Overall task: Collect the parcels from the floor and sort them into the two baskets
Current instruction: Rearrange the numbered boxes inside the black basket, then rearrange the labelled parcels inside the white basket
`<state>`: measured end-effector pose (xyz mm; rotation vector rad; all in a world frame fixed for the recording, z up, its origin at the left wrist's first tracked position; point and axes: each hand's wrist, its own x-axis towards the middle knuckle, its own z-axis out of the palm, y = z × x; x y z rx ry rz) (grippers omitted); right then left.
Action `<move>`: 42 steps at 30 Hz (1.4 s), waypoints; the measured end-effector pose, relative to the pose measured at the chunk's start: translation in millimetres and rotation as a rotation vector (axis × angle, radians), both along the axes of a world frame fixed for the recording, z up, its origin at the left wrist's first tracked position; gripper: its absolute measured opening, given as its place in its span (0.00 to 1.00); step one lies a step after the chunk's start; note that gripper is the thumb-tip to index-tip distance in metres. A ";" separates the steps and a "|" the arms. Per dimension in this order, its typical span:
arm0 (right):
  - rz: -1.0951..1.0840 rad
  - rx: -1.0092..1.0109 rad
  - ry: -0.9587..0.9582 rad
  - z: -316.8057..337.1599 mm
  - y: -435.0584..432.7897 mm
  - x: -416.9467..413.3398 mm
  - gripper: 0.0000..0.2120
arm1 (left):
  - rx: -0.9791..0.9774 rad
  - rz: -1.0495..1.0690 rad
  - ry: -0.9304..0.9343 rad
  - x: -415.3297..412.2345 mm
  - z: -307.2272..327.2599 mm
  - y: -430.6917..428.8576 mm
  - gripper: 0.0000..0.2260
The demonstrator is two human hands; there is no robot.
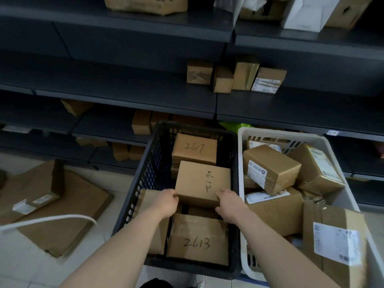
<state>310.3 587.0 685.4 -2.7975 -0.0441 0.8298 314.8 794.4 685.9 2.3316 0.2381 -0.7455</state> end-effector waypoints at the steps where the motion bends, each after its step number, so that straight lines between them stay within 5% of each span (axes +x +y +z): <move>1: -0.026 0.001 -0.002 5.5 -0.4 -2.8 0.16 | 0.004 -0.016 0.000 -0.4 4.0 1.3 0.17; 17: -0.336 0.175 -0.218 111.9 15.7 -69.5 0.24 | -0.127 0.045 -0.241 -3.9 92.4 63.4 0.18; 29: -0.536 0.164 -0.418 148.1 -41.3 -131.1 0.28 | -0.386 -0.175 -0.261 -48.6 129.4 -51.9 0.16; 42: -0.746 0.118 -0.320 131.1 -227.2 -156.4 0.32 | -0.444 -0.173 -0.038 -73.3 103.8 -216.9 0.11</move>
